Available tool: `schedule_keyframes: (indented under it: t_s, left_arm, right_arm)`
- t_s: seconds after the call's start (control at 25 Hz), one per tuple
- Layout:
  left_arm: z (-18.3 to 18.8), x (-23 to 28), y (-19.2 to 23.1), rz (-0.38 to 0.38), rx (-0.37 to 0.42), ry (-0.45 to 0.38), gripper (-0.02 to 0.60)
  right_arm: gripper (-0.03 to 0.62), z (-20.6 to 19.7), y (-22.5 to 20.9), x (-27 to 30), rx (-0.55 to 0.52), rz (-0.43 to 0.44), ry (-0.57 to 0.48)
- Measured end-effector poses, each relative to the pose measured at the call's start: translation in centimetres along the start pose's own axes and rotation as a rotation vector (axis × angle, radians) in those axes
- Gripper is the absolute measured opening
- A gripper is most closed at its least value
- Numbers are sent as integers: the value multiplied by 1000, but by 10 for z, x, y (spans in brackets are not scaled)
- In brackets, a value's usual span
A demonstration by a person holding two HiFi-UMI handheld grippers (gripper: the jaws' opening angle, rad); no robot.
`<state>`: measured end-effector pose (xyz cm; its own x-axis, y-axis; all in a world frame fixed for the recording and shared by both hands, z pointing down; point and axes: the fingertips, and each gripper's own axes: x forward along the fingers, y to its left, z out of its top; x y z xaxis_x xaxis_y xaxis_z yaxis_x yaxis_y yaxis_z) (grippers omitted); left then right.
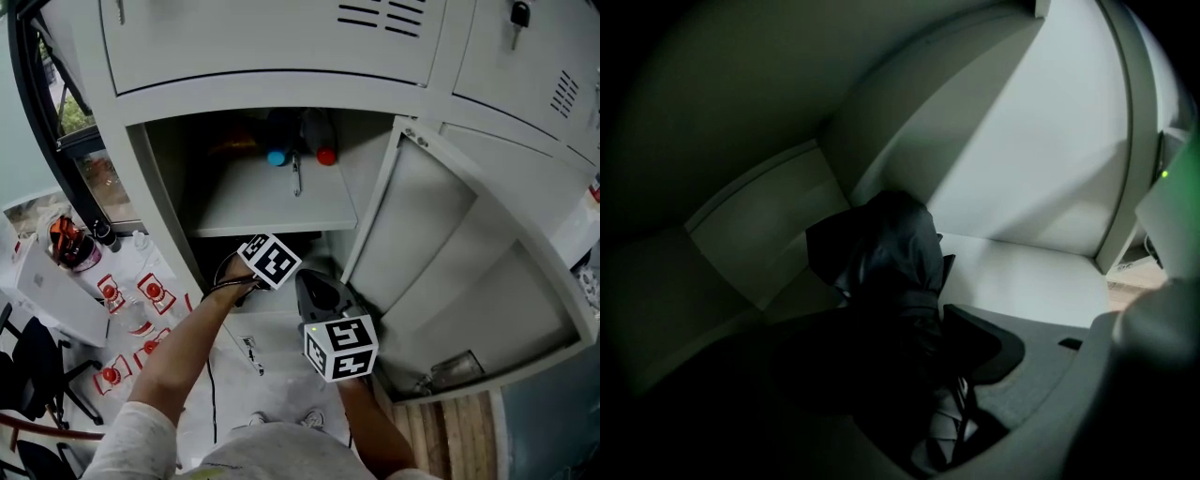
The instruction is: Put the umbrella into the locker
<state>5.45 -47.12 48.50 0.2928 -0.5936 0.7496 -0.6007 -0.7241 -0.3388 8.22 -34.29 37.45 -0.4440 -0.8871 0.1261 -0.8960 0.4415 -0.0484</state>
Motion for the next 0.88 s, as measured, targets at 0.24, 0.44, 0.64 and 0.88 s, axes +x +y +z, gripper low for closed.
schedule_keyframes:
  t_s: [0.24, 0.44, 0.64, 0.88]
  left_arm:
    - [9, -8, 6, 12, -15, -49, 293]
    - [14, -18, 8, 27, -27, -104, 295]
    - [16, -22, 1, 25, 1, -127, 295]
    - [26, -42, 1, 37, -28, -206, 293]
  right_arm:
    - [3, 5, 0, -3, 1, 6, -7]
    - [3, 5, 1, -5, 8, 8, -14]
    - [3, 3, 3, -6, 15, 12, -13]
    - [3, 8, 0, -9, 23, 1, -25]
